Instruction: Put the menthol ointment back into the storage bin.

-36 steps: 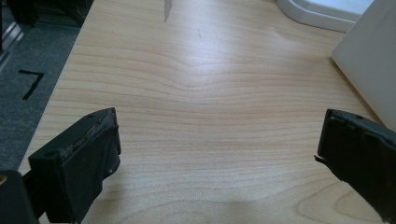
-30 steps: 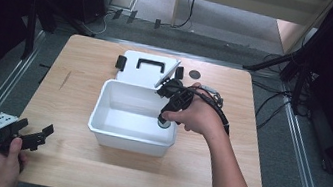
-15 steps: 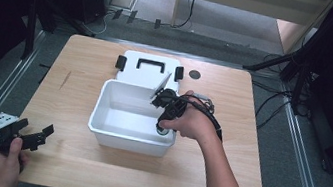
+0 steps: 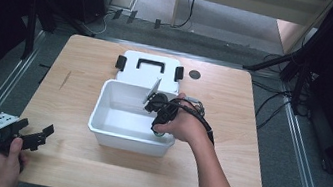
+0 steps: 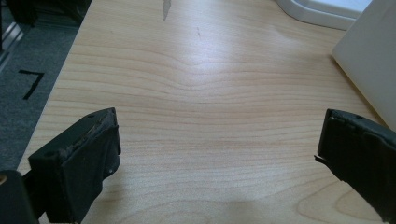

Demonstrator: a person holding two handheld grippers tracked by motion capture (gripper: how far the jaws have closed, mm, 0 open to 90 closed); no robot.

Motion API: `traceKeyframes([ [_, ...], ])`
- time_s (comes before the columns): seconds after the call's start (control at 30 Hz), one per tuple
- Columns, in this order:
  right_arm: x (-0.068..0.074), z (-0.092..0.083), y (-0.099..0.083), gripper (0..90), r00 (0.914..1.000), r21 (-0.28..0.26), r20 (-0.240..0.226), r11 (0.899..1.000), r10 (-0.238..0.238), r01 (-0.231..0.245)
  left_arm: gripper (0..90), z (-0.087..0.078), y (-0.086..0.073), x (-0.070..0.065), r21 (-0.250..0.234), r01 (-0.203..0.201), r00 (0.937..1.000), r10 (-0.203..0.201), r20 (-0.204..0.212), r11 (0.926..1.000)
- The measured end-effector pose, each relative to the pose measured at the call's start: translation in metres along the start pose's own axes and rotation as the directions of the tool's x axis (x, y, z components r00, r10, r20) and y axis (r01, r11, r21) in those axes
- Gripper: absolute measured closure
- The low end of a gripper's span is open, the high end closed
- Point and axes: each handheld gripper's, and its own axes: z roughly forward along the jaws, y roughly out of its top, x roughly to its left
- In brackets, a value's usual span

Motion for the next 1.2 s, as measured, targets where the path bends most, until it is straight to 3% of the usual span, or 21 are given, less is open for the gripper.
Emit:
traceKeyframes([
  [0.27, 0.005, 0.013, 0.005, 51.3, 0.9999, 0.033, -0.009, 0.999, -0.011, 0.012, 0.1, 0.000, 0.000, 0.000, 0.001, -0.001, 1.0000, 0.001, 0.000, 1.0000],
  [0.6, 0.007, 0.015, 0.008, 51.0, 0.9995, 0.073, 0.021, 0.997, -0.024, 0.023, 0.1, 0.000, 0.000, 0.000, 0.003, -0.001, 1.0000, 0.001, 0.002, 1.0000],
  [1.2, 0.008, 0.017, 0.007, 53.8, 0.9983, 0.070, 0.047, 0.997, -0.034, 0.031, 0.1, 0.001, 0.000, 0.000, 0.008, 0.000, 1.0000, 0.000, 0.008, 1.0000],
])
